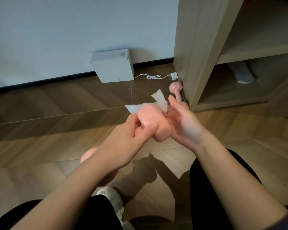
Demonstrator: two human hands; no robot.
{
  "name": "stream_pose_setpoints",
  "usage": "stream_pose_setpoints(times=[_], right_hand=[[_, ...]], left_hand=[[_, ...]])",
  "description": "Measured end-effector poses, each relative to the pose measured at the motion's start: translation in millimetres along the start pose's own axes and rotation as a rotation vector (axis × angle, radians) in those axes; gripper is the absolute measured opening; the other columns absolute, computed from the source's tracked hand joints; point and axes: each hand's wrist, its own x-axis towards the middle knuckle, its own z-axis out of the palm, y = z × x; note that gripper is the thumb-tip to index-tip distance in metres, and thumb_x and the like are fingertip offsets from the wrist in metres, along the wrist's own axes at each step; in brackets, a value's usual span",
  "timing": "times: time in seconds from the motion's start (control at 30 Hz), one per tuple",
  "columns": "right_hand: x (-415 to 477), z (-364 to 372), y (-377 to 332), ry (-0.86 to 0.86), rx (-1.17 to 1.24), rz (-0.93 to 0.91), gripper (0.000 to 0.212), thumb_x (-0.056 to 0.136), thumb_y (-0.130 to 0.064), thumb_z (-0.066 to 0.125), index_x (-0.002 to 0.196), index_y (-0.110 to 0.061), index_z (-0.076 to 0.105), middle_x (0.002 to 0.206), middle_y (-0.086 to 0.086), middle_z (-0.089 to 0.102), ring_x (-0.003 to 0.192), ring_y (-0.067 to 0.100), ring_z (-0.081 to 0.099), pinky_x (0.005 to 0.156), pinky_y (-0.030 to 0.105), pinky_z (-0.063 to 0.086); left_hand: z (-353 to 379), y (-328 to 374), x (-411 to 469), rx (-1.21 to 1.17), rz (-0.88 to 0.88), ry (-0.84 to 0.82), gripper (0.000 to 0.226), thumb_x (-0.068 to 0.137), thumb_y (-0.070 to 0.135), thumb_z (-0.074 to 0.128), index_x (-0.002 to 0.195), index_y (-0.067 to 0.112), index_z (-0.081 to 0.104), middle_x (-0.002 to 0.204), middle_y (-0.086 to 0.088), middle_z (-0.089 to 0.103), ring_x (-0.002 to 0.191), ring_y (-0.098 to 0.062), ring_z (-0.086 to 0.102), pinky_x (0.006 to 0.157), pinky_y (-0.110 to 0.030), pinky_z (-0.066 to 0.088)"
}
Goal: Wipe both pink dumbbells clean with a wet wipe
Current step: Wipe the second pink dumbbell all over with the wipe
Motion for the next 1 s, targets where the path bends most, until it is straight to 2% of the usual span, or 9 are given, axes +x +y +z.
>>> stream_pose_setpoints(times=[0.07, 0.1, 0.2, 0.27, 0.37, 0.53, 0.7, 0.87, 1.0], right_hand=[[-3.6, 1.8, -3.5, 0.104, -0.365, -0.068, 0.064, 0.106, -0.033, 0.031, 0.066, -0.012, 0.076, 0.080, -0.016, 0.073, 0.099, 0.006, 0.061, 0.106, 0.034, 0.039], [-4.9, 3.0, -4.4, 0.143, -0.539, -0.091, 0.061, 0.106, -0.033, 0.032, 0.064, -0.010, 0.070, 0.071, -0.024, 0.070, 0.091, -0.003, 0.061, 0.101, 0.030, 0.040], [-6.1, 1.6, -0.3, 0.068, -0.818, -0.148, 0.036, 0.105, -0.035, 0.033, 0.087, -0.030, 0.063, 0.071, -0.030, 0.065, 0.078, -0.015, 0.059, 0.076, 0.008, 0.043], [-4.7, 0.5, 5.9, 0.071, -0.810, -0.234, 0.033, 0.105, -0.027, 0.036, 0.089, -0.025, 0.064, 0.069, -0.027, 0.063, 0.074, -0.010, 0.059, 0.065, 0.006, 0.043], [0.7, 1.8, 16.8, 0.093, -0.742, -0.367, 0.031, 0.103, -0.023, 0.041, 0.082, -0.016, 0.063, 0.067, -0.018, 0.059, 0.067, 0.001, 0.058, 0.058, 0.014, 0.044], [9.0, -1.0, 27.1, 0.195, -0.801, -0.276, 0.036, 0.104, -0.037, 0.037, 0.076, -0.026, 0.058, 0.065, -0.013, 0.059, 0.070, 0.011, 0.063, 0.061, 0.028, 0.046], [8.7, 0.5, 30.7, 0.166, -0.658, -0.492, 0.027, 0.100, -0.033, 0.041, 0.081, -0.024, 0.059, 0.071, -0.015, 0.061, 0.071, 0.009, 0.064, 0.056, 0.019, 0.049], [12.6, -3.4, 32.2, 0.217, -0.775, -0.297, 0.041, 0.097, -0.053, 0.030, 0.073, -0.027, 0.053, 0.066, -0.011, 0.058, 0.070, 0.013, 0.064, 0.064, 0.027, 0.049], [11.1, -2.2, 33.3, 0.228, -0.676, -0.442, 0.034, 0.095, -0.044, 0.035, 0.077, -0.024, 0.054, 0.064, -0.017, 0.058, 0.066, 0.007, 0.063, 0.055, 0.017, 0.047]], left_hand=[[-4.4, 1.9, -0.8, 0.319, 0.013, -0.014, 0.058, 0.075, 0.084, 0.036, 0.102, 0.034, 0.048, 0.077, 0.015, 0.060, 0.068, -0.002, 0.058, 0.060, -0.027, 0.044], [-5.4, 3.5, -1.3, 0.435, 0.025, -0.036, 0.059, 0.074, 0.083, 0.032, 0.100, 0.034, 0.050, 0.077, 0.016, 0.060, 0.069, -0.002, 0.057, 0.059, -0.024, 0.043], [-4.5, 2.3, -2.1, 0.553, 0.048, -0.108, 0.060, 0.076, 0.081, 0.027, 0.100, 0.034, 0.055, 0.077, 0.015, 0.060, 0.068, -0.003, 0.057, 0.057, -0.020, 0.039], [-4.5, 1.5, -2.3, 0.550, 0.047, -0.101, 0.056, 0.079, 0.079, 0.030, 0.101, 0.034, 0.055, 0.077, 0.015, 0.060, 0.068, -0.004, 0.057, 0.055, -0.020, 0.036], [-2.9, 3.5, -2.9, 0.449, 0.042, -0.065, 0.050, 0.079, 0.078, 0.030, 0.087, 0.034, 0.053, 0.070, 0.013, 0.057, 0.064, -0.006, 0.055, 0.053, -0.021, 0.032], [-0.8, 4.0, -3.9, 0.466, 0.050, -0.055, 0.042, 0.085, 0.071, 0.034, 0.085, 0.032, 0.050, 0.069, 0.014, 0.053, 0.062, -0.006, 0.053, 0.049, -0.015, 0.026], [2.2, 3.2, -2.7, 0.348, 0.048, -0.073, 0.052, 0.077, 0.077, 0.028, 0.082, 0.032, 0.054, 0.068, 0.012, 0.057, 0.061, -0.006, 0.055, 0.054, -0.018, 0.032], [6.5, -2.6, -2.5, 0.370, 0.046, -0.052, 0.056, 0.075, 0.078, 0.023, 0.084, 0.032, 0.053, 0.069, 0.013, 0.056, 0.064, -0.006, 0.056, 0.055, -0.018, 0.032], [6.9, -0.9, -3.9, 0.336, 0.045, -0.072, 0.061, 0.072, 0.080, 0.022, 0.088, 0.031, 0.055, 0.072, 0.013, 0.058, 0.065, -0.005, 0.057, 0.057, -0.018, 0.037]])
